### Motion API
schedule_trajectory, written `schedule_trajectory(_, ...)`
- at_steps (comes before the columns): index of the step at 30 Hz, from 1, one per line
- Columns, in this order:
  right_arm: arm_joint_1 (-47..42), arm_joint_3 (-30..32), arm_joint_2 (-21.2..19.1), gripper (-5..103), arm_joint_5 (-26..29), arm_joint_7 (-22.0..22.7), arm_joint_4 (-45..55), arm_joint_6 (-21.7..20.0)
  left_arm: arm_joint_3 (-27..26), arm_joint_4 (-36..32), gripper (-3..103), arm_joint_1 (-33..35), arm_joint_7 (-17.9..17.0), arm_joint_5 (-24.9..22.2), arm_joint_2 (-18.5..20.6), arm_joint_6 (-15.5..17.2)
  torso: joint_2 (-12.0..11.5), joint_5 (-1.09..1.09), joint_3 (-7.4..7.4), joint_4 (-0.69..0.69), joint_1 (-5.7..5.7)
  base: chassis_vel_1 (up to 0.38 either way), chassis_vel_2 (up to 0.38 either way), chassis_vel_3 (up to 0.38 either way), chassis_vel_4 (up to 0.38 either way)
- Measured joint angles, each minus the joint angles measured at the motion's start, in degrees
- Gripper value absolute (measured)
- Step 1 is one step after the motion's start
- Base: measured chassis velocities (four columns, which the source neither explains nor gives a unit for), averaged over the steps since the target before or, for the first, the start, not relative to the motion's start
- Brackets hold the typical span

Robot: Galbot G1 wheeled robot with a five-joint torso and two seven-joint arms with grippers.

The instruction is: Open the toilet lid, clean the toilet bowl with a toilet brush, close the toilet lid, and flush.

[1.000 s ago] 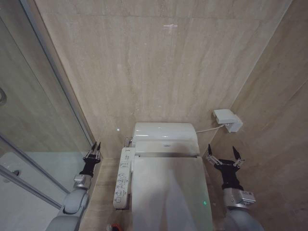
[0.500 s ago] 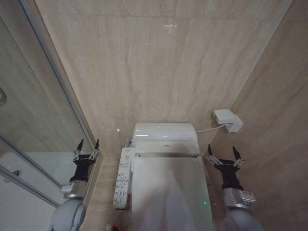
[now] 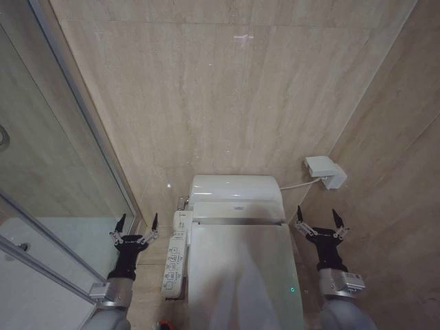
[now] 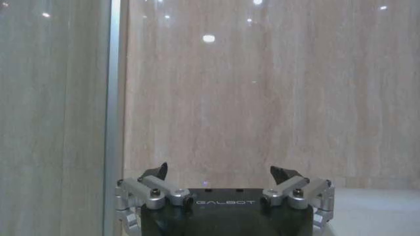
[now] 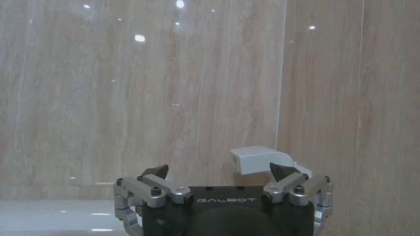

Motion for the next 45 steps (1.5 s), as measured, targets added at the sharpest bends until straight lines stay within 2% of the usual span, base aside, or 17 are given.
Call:
schedule_trajectory(9,0.00,0.00,0.00,100,0.00,0.00,0.00,0.00,-0.50,-0.06,100,1.12,-0.62,0.41,0.01,-2.30,0.00,0.00,0.00,0.00,0.01,0.000,0.000,0.000,0.000)
schedule_trajectory(35,0.00,0.00,0.00,100,0.00,0.00,0.00,0.00,-0.86,-0.04,100,1.10,-0.72,0.71,0.17,-2.24,0.00,0.00,0.01,0.00,0.02,0.000,0.000,0.000,0.000)
schedule_trajectory(45,0.00,0.00,0.00,100,0.00,0.00,0.00,0.00,-0.87,0.00,100,1.09,-0.69,0.71,0.17,-2.23,0.00,-0.02,0.00,-0.01,0.00,0.139,-0.137,-0.131,0.138)
